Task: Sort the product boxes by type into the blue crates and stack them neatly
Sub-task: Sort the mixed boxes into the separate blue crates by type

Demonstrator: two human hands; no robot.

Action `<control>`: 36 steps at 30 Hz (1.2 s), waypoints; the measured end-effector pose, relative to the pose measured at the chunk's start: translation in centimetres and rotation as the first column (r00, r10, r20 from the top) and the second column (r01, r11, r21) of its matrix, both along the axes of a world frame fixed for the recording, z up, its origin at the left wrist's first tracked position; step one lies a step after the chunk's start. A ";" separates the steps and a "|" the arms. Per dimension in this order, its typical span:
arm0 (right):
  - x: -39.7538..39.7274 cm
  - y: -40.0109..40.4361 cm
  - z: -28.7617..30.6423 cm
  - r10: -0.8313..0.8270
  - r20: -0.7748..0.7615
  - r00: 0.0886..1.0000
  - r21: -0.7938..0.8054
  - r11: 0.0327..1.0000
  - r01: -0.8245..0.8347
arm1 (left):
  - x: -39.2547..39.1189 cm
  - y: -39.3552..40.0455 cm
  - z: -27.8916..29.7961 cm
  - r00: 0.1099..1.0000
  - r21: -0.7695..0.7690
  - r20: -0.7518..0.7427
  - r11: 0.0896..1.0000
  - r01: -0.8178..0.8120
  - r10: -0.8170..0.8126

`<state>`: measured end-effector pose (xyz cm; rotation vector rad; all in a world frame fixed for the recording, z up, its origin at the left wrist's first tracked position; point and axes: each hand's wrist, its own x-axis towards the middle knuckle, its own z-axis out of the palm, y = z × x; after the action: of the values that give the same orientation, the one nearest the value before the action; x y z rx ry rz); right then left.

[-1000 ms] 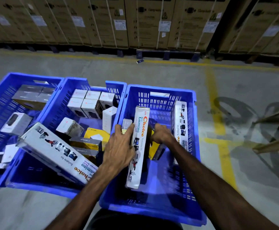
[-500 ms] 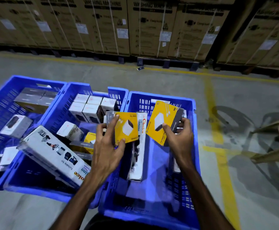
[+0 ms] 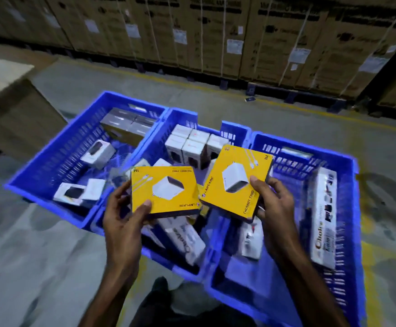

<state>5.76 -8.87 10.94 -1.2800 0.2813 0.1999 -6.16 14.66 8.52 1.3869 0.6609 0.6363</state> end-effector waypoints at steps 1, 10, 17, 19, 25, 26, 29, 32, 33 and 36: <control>-0.3 1.7 0.7 0.023 0.003 1.000 0.015 1.000 -0.023 | -0.4 1.7 0.4 1.000 -0.011 0.009 1.000 -0.012 0.012; 0.3 21.5 6.6 0.249 0.154 0.956 -0.116 0.966 -0.233 | -1.1 20.6 4.4 0.982 0.120 0.113 0.979 -0.164 0.150; 2.9 39.2 3.2 0.654 0.110 0.749 -0.816 0.489 -0.307 | 1.7 34.1 -0.5 0.971 0.541 -0.216 0.840 0.031 0.103; 3.0 42.1 1.8 0.698 0.023 0.716 -0.911 0.311 -0.273 | 2.8 35.8 -2.5 0.932 0.544 -0.356 0.826 0.144 0.072; 6.5 44.9 -1.1 0.618 -0.107 0.779 -0.910 0.255 -0.328 | 6.5 37.3 -4.9 0.892 0.507 -0.453 0.823 0.255 0.002; 7.3 45.1 -1.3 0.600 -0.118 0.791 -0.905 0.263 -0.335 | 7.4 37.3 -4.9 0.893 0.520 -0.450 0.810 0.273 -0.012; 9.2 45.8 -1.6 0.542 -0.139 0.829 -0.880 0.317 -0.354 | 10.3 37.7 -4.7 0.884 0.560 -0.464 0.756 0.339 -0.052; 10.6 46.5 -2.4 0.505 -0.187 0.843 -0.851 0.345 -0.395 | 13.0 38.4 -5.0 0.871 0.587 -0.482 0.703 0.402 -0.096; 10.8 46.8 -2.7 0.484 -0.185 0.855 -0.841 0.372 -0.392 | 13.7 38.5 -5.0 0.867 0.583 -0.486 0.699 0.414 -0.108; 10.8 47.0 -2.9 0.428 -0.117 0.896 -0.835 0.447 -0.322 | 14.9 39.0 -5.5 0.882 0.571 -0.465 0.735 0.366 -0.078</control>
<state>16.56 38.09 8.01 -2.3439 -0.0507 0.4036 8.73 53.70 3.00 2.2682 0.6041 0.3724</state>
